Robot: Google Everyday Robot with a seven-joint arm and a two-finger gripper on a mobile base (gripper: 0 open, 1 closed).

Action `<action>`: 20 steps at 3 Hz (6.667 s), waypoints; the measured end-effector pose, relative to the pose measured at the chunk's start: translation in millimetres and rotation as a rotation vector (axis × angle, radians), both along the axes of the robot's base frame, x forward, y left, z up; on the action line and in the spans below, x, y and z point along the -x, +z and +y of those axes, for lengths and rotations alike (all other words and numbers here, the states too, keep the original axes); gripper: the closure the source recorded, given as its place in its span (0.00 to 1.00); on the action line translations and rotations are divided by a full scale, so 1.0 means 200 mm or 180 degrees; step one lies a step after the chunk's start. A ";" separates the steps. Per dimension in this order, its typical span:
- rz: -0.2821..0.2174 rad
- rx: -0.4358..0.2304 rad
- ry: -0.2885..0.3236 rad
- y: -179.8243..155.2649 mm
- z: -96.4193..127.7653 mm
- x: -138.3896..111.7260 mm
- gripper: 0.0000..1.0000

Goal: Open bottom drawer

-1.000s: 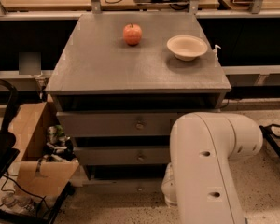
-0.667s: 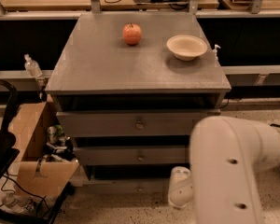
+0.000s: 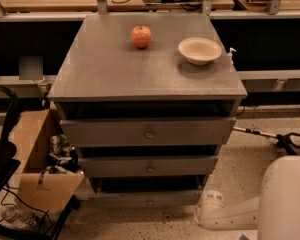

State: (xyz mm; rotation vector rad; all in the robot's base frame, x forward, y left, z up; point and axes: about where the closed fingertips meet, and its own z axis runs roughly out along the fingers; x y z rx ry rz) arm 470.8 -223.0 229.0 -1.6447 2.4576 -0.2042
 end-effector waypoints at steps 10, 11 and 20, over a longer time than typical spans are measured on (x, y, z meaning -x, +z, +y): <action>0.0213 0.0126 0.1243 -0.33 0.25 -0.42 0.00; 0.0215 0.0117 0.1243 -0.33 0.25 -0.41 0.14; 0.0316 0.0015 0.1038 -0.24 0.24 -0.28 1.00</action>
Offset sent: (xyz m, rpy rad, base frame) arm 0.0153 -0.0160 0.0027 -0.0273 -0.0675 0.0670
